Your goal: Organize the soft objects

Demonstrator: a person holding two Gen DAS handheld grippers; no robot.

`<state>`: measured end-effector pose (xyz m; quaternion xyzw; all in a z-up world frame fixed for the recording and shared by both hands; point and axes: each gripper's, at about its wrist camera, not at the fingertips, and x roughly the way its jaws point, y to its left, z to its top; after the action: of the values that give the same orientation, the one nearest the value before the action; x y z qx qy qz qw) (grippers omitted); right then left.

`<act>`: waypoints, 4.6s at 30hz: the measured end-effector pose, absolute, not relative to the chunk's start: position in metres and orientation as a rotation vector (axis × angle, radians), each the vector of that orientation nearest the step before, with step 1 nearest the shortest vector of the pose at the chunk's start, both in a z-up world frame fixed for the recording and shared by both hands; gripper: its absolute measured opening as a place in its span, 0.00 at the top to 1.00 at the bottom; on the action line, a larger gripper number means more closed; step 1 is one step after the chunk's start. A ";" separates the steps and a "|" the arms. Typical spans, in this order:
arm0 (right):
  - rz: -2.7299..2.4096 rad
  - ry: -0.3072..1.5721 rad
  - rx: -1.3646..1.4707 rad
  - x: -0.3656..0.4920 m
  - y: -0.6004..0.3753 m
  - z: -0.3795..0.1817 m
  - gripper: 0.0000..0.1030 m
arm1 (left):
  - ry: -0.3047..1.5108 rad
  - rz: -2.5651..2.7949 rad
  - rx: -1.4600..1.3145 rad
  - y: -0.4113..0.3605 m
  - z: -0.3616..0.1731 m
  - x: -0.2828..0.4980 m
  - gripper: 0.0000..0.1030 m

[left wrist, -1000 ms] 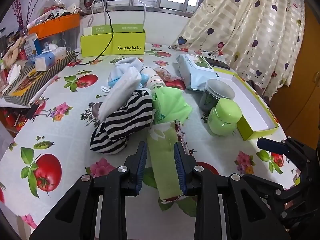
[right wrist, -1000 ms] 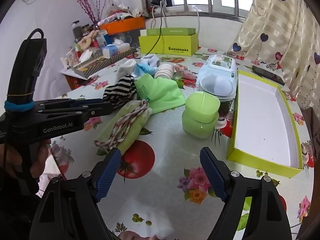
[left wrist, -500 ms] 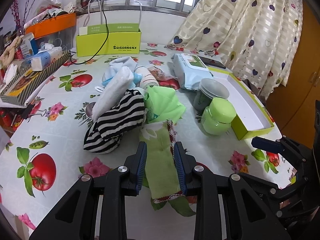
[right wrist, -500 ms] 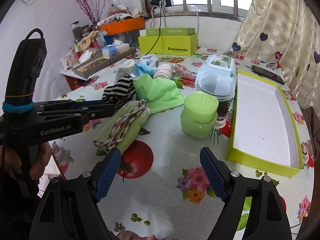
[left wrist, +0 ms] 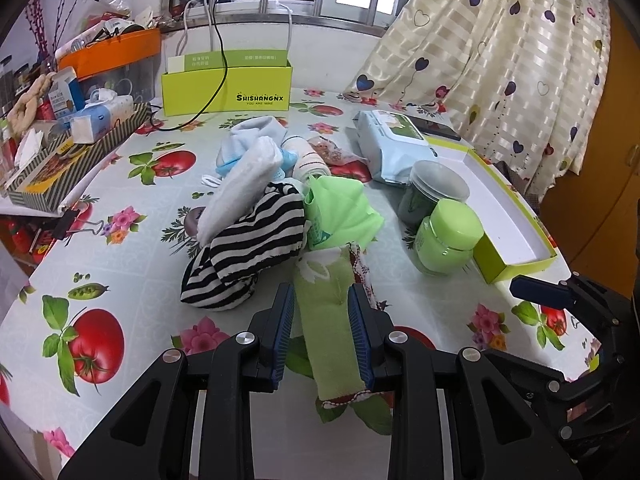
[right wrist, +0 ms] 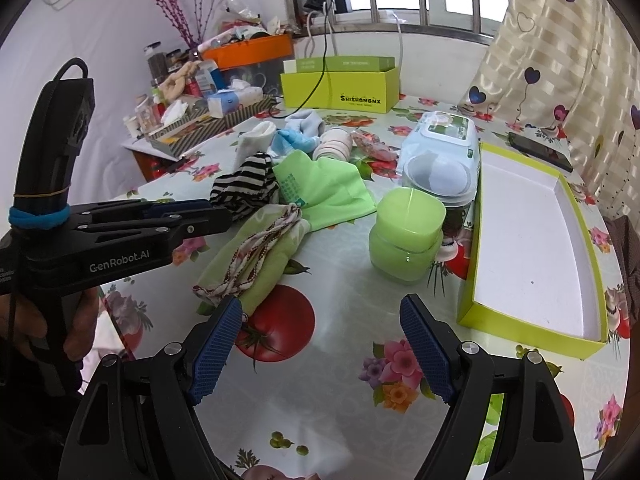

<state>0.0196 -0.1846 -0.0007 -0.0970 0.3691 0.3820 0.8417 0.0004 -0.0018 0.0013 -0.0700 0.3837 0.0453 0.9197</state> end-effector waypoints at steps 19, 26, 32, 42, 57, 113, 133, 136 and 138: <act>0.798 0.808 -0.184 0.023 -0.179 -0.003 0.21 | 0.776 0.079 -0.181 0.005 0.000 -0.002 0.72; 0.801 0.807 -0.185 0.023 -0.180 -0.003 0.21 | 0.769 0.077 -0.180 0.006 0.001 -0.003 0.72; 0.806 0.811 -0.185 0.023 -0.176 -0.002 0.21 | 0.765 0.074 -0.190 0.009 0.001 -0.005 0.72; 0.828 0.829 -0.185 0.024 -0.155 0.000 0.21 | 0.748 0.082 -0.198 0.020 0.003 -0.008 0.72; 0.863 0.910 -0.160 0.041 -0.101 -0.013 0.21 | 0.705 0.122 -0.272 0.072 0.003 -0.018 0.72; 0.885 0.847 -0.130 0.043 -0.128 -0.007 0.66 | 0.665 0.115 -0.265 0.105 0.001 0.061 0.81; 0.846 0.704 -0.097 0.041 -0.167 0.032 0.66 | 0.580 0.019 -0.239 0.052 0.056 0.020 0.81; 0.826 0.684 -0.087 0.045 -0.177 0.038 0.66 | 0.582 0.002 -0.227 0.042 0.059 0.023 0.81; 0.813 0.673 -0.077 0.049 -0.186 0.042 0.66 | 0.587 -0.012 -0.223 0.035 0.060 0.026 0.81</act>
<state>0.0487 -0.1857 0.0423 -0.0369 0.3209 0.3880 0.8632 0.0261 0.0349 0.0604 -0.1099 0.2887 -0.0057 0.9511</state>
